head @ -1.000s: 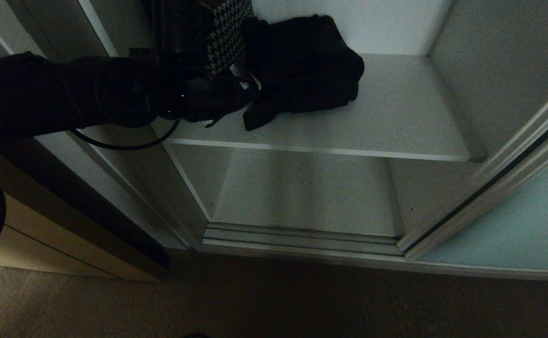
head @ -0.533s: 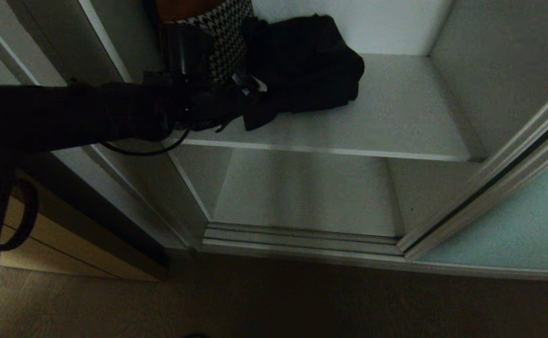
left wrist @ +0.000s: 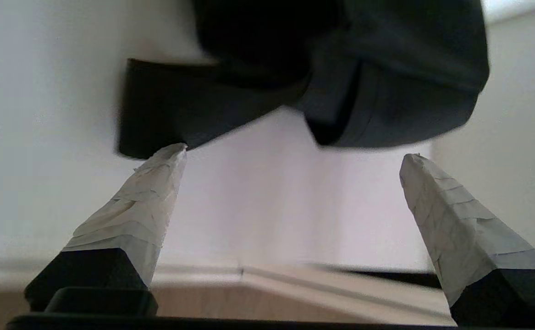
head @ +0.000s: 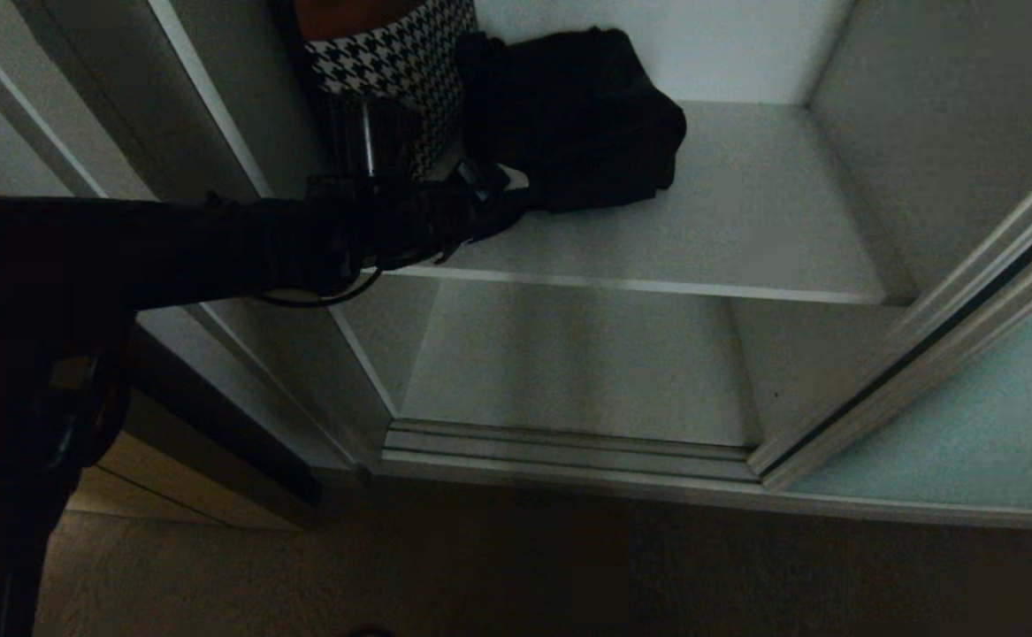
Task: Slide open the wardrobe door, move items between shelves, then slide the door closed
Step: Place the bag on the lower shelf
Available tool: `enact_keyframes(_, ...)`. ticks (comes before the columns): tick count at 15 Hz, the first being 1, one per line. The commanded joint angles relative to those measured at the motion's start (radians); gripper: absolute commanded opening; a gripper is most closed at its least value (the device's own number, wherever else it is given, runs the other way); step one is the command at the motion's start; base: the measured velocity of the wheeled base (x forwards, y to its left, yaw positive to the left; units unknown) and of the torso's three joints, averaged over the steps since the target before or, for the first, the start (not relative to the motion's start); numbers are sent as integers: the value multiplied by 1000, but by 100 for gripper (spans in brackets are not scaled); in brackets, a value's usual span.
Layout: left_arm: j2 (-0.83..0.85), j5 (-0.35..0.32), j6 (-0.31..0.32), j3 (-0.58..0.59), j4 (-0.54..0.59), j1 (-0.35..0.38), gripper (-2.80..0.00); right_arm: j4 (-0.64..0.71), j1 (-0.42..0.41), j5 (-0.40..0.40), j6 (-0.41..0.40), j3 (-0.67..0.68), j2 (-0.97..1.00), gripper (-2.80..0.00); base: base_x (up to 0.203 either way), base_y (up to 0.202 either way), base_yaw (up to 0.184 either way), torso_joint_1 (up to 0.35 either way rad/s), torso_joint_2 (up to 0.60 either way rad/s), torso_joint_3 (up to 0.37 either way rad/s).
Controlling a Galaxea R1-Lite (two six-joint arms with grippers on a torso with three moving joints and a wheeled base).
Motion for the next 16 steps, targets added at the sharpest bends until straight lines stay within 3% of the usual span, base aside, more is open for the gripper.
enact_keyframes(1,28,2,-2,1,-32,6,0,0,1,0,0,0,-1,-280,0,0,0,0,0,0)
enact_keyframes(8,-20,2,20,38,-37,-20,0,0,1,0,0,0,-2,-280,0,0,0,0,0,0)
enact_keyframes(12,12,68,17,29,-42,-26,0,0,1,0,0,0,-2,-280,0,0,0,0,0,0)
enact_keyframes(16,14,69,20,12,-54,-41,0,0,1,0,0,0,-1,-280,0,0,0,0,0,0)
